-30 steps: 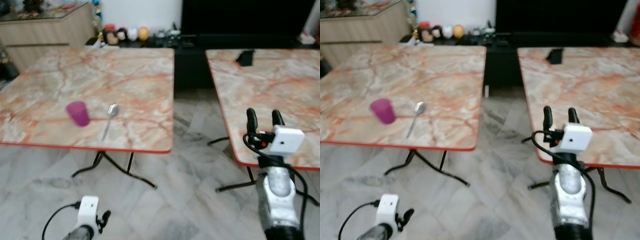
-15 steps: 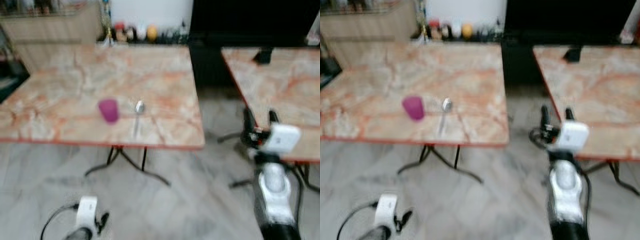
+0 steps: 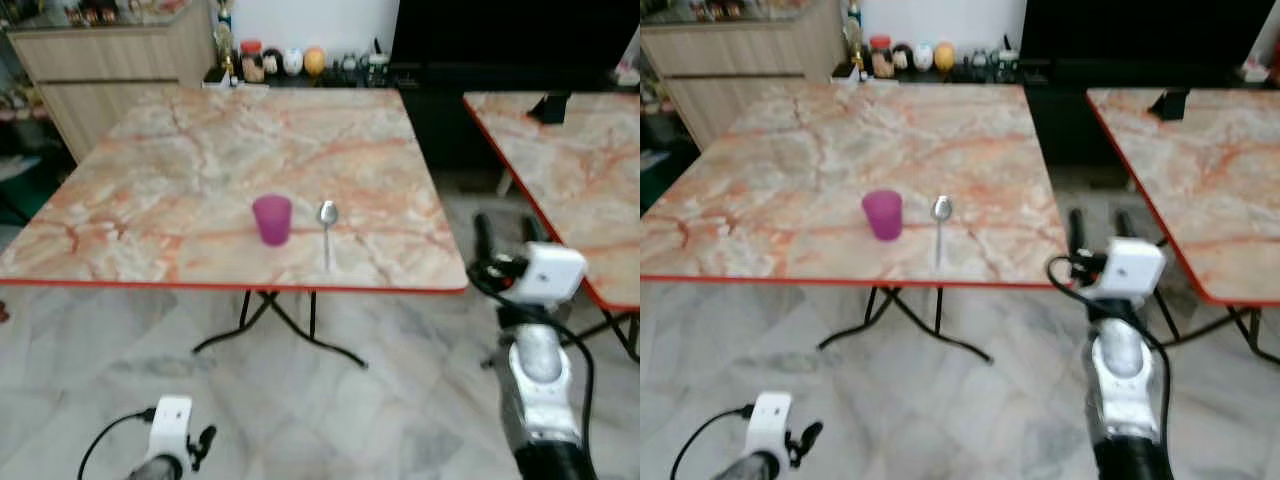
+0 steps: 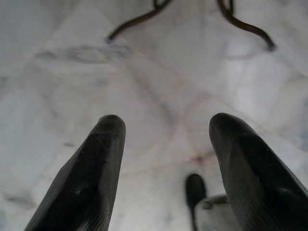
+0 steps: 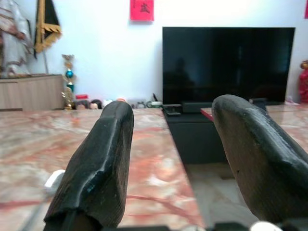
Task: Setting the table
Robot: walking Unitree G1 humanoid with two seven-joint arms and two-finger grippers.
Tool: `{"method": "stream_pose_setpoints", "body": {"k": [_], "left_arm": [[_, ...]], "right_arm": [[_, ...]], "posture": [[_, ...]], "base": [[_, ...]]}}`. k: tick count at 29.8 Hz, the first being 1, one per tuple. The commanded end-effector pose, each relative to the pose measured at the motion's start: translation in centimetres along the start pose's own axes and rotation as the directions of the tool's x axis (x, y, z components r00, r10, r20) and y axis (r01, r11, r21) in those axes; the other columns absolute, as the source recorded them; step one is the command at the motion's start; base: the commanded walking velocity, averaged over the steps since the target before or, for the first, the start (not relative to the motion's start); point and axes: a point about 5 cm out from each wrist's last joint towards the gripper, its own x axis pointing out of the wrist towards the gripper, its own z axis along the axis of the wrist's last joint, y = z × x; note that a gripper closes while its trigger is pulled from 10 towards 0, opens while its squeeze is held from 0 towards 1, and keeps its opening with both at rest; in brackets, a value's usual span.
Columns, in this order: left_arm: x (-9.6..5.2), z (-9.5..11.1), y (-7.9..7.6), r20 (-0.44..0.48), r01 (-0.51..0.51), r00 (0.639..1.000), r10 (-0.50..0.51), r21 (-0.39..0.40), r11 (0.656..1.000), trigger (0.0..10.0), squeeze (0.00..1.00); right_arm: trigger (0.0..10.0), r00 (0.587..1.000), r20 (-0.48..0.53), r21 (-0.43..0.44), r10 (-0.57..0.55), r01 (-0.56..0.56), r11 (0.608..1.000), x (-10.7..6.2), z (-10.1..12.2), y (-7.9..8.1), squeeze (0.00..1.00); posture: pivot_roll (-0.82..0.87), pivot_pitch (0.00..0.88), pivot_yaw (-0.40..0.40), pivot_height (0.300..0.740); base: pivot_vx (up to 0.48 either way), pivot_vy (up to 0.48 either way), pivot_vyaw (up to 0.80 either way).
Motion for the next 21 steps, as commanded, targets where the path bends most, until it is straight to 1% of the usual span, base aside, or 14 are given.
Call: {"method": "stream_pose_setpoints", "body": {"k": [1,6,12,21], "left_arm": [[-0.01,-0.34,-0.4,-0.016,0.006,1.0,-0.006,-0.016,1.0,10.0,0.0],[-0.02,-0.38,-0.42,-0.018,0.007,1.0,-0.007,-0.015,1.0,10.0,0.0],[0.0,-0.35,-0.47,-0.016,0.008,1.0,-0.008,-0.016,1.0,10.0,0.0],[-0.03,-0.48,-0.55,-0.02,0.01,1.0,-0.01,-0.015,1.0,10.0,0.0]], "right_arm": [[10.0,1.0,0.003,-0.011,-0.03,0.03,0.999,-0.09,0.2,-1.14,0.0],[10.0,0.999,0.005,-0.01,-0.035,0.035,0.999,-0.11,0.24,-1.22,0.0],[10.0,1.0,0.007,-0.002,-0.027,0.027,1.0,0.05,0.25,-0.78,0.0],[10.0,1.0,0.011,0.001,-0.02,0.02,1.0,0.16,0.3,-0.67,0.0]], "posture": [[0.0,0.0,0.026,0.74],[0.0,0.0,0.027,0.74],[0.0,0.0,0.027,0.74],[0.0,0.0,0.024,0.74]], "base": [[0.0,0.352,0.0],[0.0,0.352,0.0],[0.0,0.351,0.0],[0.0,0.348,0.0]]}}
